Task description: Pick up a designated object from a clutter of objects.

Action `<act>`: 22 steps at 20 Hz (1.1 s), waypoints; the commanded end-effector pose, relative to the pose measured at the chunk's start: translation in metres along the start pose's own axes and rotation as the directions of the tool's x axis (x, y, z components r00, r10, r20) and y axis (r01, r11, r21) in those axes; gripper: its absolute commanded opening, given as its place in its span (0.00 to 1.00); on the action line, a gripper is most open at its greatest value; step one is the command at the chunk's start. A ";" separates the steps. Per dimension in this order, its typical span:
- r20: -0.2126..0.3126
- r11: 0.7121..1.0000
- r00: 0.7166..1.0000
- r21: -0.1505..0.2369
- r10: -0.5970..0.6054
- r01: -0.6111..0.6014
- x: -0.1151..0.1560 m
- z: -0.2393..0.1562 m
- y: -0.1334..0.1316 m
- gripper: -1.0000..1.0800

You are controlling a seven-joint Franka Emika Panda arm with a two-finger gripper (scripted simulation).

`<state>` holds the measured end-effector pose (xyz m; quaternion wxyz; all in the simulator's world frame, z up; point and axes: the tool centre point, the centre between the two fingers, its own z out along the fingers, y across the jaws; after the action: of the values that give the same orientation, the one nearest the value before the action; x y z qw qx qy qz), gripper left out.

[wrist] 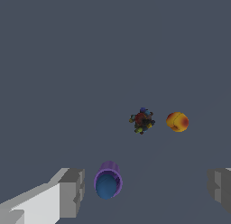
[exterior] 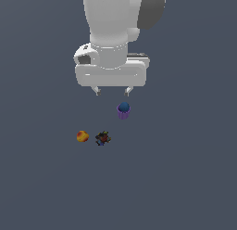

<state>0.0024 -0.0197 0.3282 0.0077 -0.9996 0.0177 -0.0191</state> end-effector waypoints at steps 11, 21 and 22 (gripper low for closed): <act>-0.020 0.999 1.000 -0.033 0.024 -0.025 0.001 -0.004 0.025 0.96; -0.015 0.999 1.000 -0.029 0.020 -0.021 -0.005 0.011 0.018 0.96; -0.014 0.999 1.000 -0.029 0.020 -0.020 -0.007 0.015 0.016 0.96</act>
<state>-0.0027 -0.0378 0.3180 -0.0071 -0.9992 0.0287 -0.0266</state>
